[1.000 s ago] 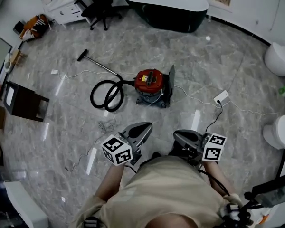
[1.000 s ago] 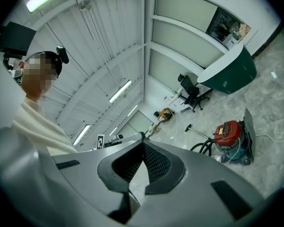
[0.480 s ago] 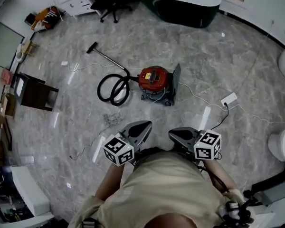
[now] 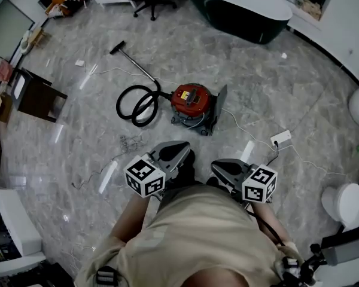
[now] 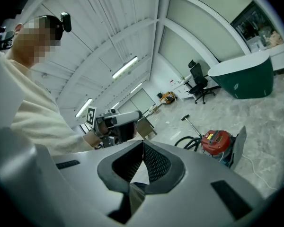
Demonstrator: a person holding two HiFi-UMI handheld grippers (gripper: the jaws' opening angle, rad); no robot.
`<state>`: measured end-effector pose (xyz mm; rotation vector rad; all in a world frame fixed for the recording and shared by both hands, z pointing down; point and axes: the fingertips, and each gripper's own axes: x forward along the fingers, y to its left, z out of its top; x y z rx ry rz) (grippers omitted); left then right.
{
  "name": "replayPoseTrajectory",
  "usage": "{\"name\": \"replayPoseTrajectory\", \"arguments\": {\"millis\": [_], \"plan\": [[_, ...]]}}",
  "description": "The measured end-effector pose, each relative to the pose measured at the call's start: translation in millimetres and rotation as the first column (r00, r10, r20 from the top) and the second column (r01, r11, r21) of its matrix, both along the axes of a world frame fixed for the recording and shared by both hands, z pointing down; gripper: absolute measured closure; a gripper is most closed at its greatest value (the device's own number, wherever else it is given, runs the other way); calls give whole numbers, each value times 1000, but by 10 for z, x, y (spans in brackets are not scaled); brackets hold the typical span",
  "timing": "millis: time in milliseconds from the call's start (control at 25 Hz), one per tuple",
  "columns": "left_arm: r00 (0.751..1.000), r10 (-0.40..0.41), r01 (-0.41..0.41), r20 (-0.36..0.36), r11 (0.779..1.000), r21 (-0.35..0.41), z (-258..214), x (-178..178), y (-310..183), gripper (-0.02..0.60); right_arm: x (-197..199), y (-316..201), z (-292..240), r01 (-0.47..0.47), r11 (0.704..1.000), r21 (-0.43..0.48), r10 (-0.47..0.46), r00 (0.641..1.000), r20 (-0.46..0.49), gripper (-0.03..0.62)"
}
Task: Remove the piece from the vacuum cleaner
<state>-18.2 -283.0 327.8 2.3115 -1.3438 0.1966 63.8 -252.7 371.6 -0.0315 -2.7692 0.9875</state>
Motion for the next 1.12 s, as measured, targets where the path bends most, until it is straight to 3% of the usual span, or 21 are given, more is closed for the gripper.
{"name": "replayPoseTrajectory", "arguments": {"millis": [280, 640, 1120], "plan": [[997, 78, -77, -9, 997, 19, 59, -226, -372, 577, -160, -329, 46, -105, 994, 29, 107, 991, -86, 591], [991, 111, -110, -69, 994, 18, 145, -946, -840, 577, -831, -687, 64, -118, 992, 41, 123, 977, -171, 591], [978, 195, -194, -70, 981, 18, 248, -1634, -1214, 577, -1591, -1049, 103, -177, 983, 54, 185, 953, -242, 591]]}}
